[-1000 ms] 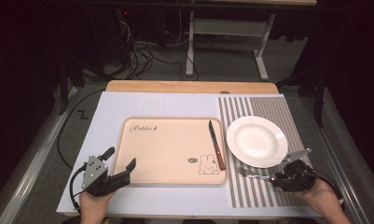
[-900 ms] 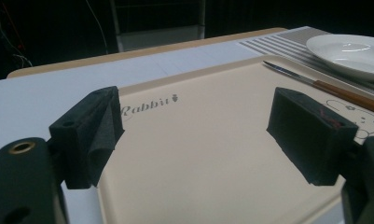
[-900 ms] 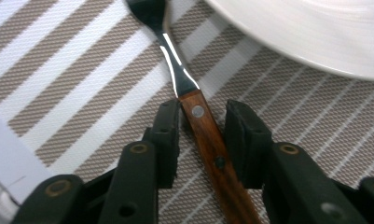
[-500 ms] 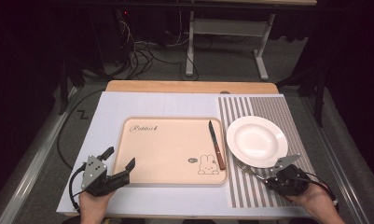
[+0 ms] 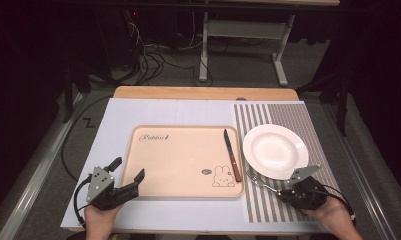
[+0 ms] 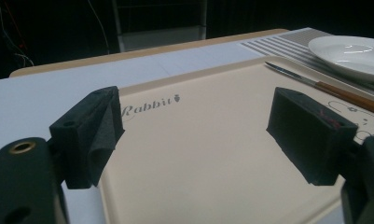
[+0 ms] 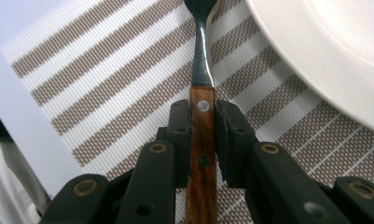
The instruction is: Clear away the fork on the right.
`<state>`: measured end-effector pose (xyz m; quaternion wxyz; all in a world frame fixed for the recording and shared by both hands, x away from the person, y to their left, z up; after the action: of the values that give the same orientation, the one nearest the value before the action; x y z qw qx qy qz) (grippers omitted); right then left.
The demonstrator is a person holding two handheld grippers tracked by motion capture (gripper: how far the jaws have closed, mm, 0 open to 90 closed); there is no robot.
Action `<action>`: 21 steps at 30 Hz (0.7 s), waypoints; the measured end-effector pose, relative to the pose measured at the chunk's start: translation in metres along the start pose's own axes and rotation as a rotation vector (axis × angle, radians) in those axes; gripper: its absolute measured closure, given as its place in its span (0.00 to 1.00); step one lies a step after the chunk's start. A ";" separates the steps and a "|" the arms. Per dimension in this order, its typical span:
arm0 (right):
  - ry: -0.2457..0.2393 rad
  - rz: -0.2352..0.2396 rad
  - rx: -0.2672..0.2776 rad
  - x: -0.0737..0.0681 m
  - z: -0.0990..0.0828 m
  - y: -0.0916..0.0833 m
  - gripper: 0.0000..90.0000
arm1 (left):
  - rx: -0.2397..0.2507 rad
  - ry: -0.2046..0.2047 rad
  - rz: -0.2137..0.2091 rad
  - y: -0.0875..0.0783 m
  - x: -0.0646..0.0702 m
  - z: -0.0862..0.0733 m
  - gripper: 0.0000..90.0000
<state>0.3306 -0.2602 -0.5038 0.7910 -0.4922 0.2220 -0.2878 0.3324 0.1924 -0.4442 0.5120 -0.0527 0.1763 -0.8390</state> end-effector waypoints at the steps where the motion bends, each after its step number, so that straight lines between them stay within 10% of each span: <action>1: 0.001 0.006 0.008 -0.001 0.002 -0.001 0.88 | 0.000 0.000 0.000 0.000 0.000 0.000 0.21; 21: -0.008 0.034 0.084 -0.019 0.042 -0.010 0.88 | 0.000 -0.008 -0.002 0.000 -0.002 -0.001 0.21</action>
<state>0.3412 -0.2237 -0.4763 0.8166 -0.4558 0.2149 -0.2815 0.3335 0.1947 -0.4445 0.5117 -0.0563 0.1740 -0.8394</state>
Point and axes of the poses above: each handheld gripper's, and its own axes: y roughly forward along the jaws, z roughly out of its top, x roughly to its right, the point moved 10 cm from there along y, roughly forward along the jaws, and after that the axes turned 7 degrees about y, right-handed, at the moved point
